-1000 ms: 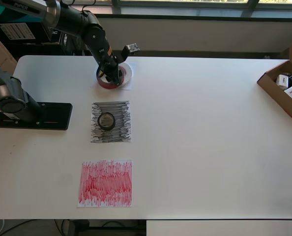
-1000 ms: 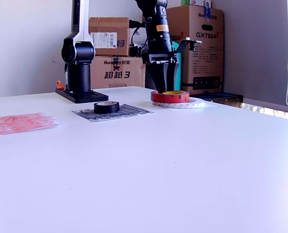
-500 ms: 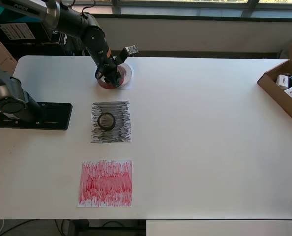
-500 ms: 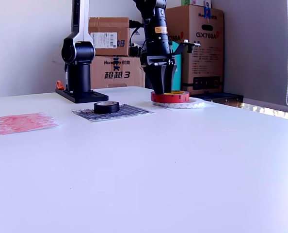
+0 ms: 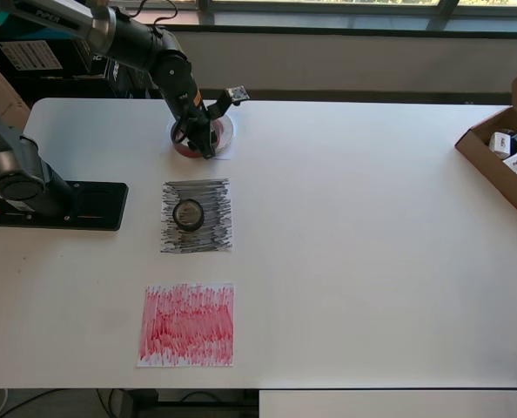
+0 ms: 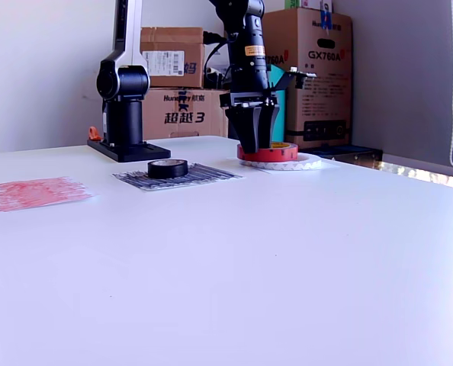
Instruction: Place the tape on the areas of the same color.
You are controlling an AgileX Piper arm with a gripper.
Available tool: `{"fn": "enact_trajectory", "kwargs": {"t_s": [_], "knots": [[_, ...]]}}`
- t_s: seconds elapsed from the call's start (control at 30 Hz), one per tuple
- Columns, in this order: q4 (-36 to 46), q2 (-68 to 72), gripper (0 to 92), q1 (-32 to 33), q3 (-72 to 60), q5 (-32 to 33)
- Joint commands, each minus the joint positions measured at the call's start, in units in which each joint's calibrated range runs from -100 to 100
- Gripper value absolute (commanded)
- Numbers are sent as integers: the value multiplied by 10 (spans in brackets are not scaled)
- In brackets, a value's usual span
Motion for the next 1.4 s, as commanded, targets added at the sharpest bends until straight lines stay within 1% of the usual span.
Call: {"fn": "enact_trajectory", "kwargs": {"t_s": [0.0,0.43,0.47,0.5,0.53,0.63,0.67,0.7,0.73,0.83,1.0,1.1,1.2,1.27,1.37], "knots": [[-2,1,497,3,5,-1],[-2,23,488,1,-3,-1],[-2,23,462,1,-3,-1],[-2,23,414,1,-3,-1],[-2,22,347,0,-3,-1],[-5,19,74,-2,-3,0],[-6,19,0,-3,-3,1],[-7,19,0,-3,-4,6],[-7,18,30,-3,-4,7],[-6,16,0,-3,-5,7],[7,-25,0,-4,-15,6],[33,-64,0,-6,-25,6],[52,-95,0,-33,-35,3],[52,-111,0,-64,-40,0],[53,-132,0,-114,-40,-26]]}}
